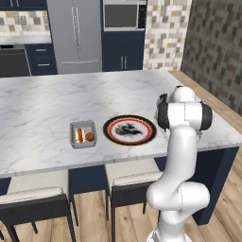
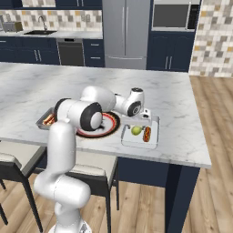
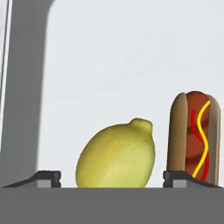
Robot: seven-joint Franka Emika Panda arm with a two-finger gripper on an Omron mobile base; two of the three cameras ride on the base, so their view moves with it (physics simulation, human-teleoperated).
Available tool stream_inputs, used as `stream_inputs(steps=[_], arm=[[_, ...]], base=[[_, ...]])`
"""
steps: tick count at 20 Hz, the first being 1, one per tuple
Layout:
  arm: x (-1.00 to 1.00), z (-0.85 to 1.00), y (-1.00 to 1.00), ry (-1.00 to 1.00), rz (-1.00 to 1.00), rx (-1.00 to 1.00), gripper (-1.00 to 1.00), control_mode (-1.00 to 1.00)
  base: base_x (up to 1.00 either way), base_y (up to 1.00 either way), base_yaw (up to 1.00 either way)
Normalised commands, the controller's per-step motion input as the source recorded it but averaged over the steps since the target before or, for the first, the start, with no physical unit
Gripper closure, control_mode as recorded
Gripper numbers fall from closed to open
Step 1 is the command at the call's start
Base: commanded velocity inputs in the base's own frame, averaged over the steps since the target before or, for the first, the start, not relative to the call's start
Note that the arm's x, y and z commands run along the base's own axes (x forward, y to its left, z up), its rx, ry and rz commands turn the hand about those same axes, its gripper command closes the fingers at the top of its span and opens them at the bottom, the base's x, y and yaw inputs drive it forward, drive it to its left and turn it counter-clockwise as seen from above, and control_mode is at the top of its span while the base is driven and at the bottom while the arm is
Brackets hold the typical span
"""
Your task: Place one cooked food and one vegetable from the large plate to each tupperware container.
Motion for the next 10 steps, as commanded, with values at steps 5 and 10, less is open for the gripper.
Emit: stream_inputs(steps=[5, 10], arm=[[-0.42, 0.85, 0.0, -0.31, 0.0, 0.0, -1.0, -1.0], [-0.99, 0.95, 0.67, -0.17, 0.01, 0.03, -1.0, -1.0]], base=[[0.0, 0.0, 0.0], [0.0, 0.0, 0.0]])
